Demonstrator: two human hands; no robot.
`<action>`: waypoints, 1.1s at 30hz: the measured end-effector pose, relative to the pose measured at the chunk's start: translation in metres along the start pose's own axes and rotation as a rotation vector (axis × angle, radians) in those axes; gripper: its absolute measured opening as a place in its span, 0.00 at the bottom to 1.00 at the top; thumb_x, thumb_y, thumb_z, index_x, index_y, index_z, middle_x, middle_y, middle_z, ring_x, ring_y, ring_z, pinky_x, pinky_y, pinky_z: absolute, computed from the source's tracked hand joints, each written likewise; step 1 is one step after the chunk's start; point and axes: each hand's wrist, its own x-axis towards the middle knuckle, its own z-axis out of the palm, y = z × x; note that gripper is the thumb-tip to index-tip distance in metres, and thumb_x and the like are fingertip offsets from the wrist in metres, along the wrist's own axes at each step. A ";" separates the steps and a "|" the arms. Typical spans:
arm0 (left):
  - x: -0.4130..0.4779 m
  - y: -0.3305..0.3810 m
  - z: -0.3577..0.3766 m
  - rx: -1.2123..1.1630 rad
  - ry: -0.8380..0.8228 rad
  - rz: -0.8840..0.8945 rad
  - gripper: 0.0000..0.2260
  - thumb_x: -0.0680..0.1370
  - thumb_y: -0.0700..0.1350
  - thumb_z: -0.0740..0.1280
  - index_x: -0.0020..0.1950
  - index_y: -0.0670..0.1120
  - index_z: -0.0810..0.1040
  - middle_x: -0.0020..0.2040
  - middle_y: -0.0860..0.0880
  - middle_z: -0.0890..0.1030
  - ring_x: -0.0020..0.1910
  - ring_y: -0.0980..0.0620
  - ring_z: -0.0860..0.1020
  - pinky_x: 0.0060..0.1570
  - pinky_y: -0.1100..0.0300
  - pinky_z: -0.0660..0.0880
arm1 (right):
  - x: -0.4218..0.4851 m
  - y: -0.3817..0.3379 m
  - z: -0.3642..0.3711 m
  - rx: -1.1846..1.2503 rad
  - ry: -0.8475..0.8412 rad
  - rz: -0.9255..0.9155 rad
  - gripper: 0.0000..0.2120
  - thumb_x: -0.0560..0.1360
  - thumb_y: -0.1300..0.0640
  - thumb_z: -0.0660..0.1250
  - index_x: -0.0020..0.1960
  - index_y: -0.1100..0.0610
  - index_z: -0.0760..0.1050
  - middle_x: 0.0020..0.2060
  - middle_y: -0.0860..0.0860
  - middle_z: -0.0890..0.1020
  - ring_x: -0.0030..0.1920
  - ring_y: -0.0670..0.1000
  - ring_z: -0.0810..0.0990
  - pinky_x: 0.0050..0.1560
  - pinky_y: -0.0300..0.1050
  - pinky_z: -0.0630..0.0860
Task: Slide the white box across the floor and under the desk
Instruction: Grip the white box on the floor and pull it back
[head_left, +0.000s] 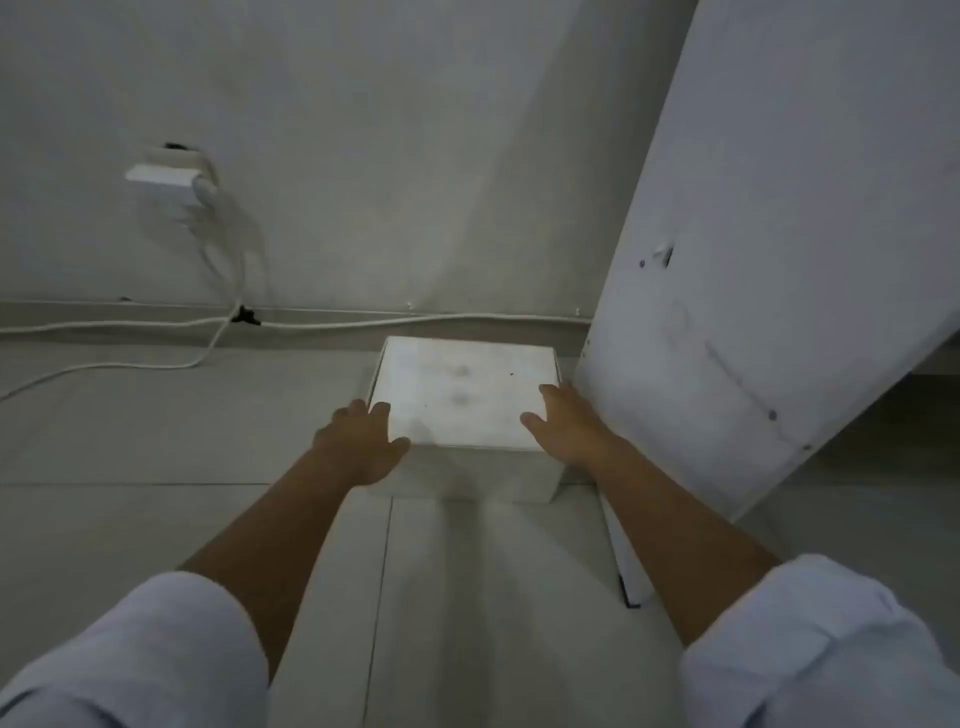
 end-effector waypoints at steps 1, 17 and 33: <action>0.002 -0.002 0.006 -0.022 -0.003 -0.023 0.29 0.78 0.57 0.58 0.75 0.44 0.60 0.73 0.39 0.65 0.71 0.39 0.66 0.67 0.45 0.66 | 0.002 0.004 0.006 0.012 -0.004 0.022 0.28 0.79 0.47 0.55 0.73 0.62 0.59 0.72 0.61 0.63 0.72 0.61 0.63 0.72 0.53 0.63; 0.037 -0.014 0.057 -0.452 0.178 -0.169 0.30 0.77 0.55 0.62 0.71 0.36 0.63 0.69 0.33 0.65 0.67 0.34 0.67 0.67 0.45 0.66 | 0.024 0.027 0.068 0.242 0.219 0.266 0.21 0.78 0.53 0.57 0.65 0.67 0.66 0.64 0.66 0.71 0.63 0.64 0.73 0.61 0.51 0.71; 0.049 -0.022 0.089 -1.157 0.193 -0.302 0.22 0.80 0.42 0.57 0.73 0.39 0.62 0.69 0.37 0.71 0.66 0.37 0.72 0.64 0.49 0.71 | 0.025 0.045 0.080 0.748 0.222 0.405 0.20 0.79 0.58 0.53 0.68 0.64 0.69 0.68 0.64 0.71 0.66 0.61 0.72 0.63 0.47 0.68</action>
